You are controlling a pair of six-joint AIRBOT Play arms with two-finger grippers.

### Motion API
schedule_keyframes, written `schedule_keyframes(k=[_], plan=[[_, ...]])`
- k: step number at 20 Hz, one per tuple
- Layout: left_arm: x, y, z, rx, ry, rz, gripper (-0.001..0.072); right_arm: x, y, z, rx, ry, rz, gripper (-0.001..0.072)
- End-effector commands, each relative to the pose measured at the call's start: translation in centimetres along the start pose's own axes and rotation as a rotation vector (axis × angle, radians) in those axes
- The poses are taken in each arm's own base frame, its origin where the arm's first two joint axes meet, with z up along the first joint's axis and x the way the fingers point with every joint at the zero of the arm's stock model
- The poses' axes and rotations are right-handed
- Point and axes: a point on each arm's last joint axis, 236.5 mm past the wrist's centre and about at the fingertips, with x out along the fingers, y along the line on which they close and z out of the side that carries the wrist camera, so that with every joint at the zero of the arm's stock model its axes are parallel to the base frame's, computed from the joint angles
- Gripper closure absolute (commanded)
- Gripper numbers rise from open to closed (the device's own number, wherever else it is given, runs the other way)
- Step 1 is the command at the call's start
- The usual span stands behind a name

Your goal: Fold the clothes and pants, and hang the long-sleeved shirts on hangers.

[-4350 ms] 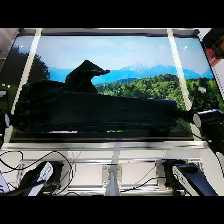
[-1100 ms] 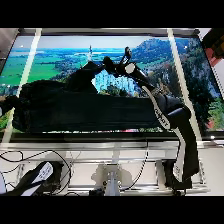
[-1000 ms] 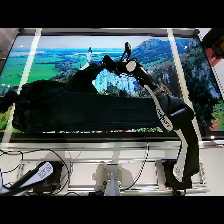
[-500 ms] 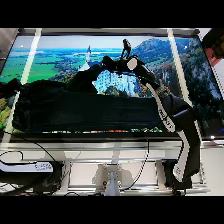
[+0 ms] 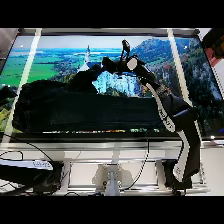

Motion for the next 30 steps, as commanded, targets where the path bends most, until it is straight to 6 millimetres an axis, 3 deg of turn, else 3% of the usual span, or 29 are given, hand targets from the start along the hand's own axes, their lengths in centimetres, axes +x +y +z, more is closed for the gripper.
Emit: schedule_keyframes(k=[1, 4, 9, 12, 16, 21, 22, 23, 25, 26, 30], plan=[[0.9, 1.2, -3.3, -0.041, 0.139, -0.072, 0.0103, 0.0, 0.0, 0.0, -0.002, 0.000, 0.001, 0.0685], [1.1, 0.8, -4.0, 0.006, 0.157, -0.173, 0.0103, 0.0, 0.0, 0.0, -0.002, 0.000, 0.001, 0.0684], [0.5, 2.9, -4.7, -0.011, 0.164, -0.183, 0.0103, 0.0, 0.0, 0.0, -0.003, 0.000, 0.000, 0.0685], [0.6, 3.1, -5.5, 0.045, 0.188, -0.203, 0.0106, 0.0, 0.0, 0.0, -0.003, 0.000, 0.000, 0.0685], [1.6, 1.4, -8.0, 0.013, 0.303, -0.314, 0.0106, 0.0, 0.0, 0.0, -0.003, 0.000, 0.000, 0.0685], [4.2, 1.3, -10.3, -0.005, 0.404, -0.359, 0.0107, 0.0, 0.0, 0.0, -0.056, 0.000, 0.000, 0.0685], [4.5, 1.2, -10.5, 0.021, 0.408, -0.367, 0.0135, 0.0, 0.0, 0.0, -0.056, 0.000, 0.000, 0.0685], [4.7, 1.1, -10.6, 0.035, 0.409, -0.373, 0.0245, 0.0, 0.0, 0.0, -0.056, 0.000, 0.000, 0.0684], [4.8, 0.8, -10.4, 0.041, 0.400, -0.376, 0.0627, 0.0, 0.0, 0.0, -0.056, 0.000, 0.000, 0.0684], [4.7, 0.3, -10.1, 0.048, 0.386, -0.400, 0.0670, 0.0, 0.1, 0.0, -0.057, 0.000, 0.001, 0.0685], [3.5, -1.5, -7.0, 0.052, 0.256, -0.454, 0.0672, -1.8, 1.2, 0.8, -0.214, -0.010, -0.004, 0.0685]])
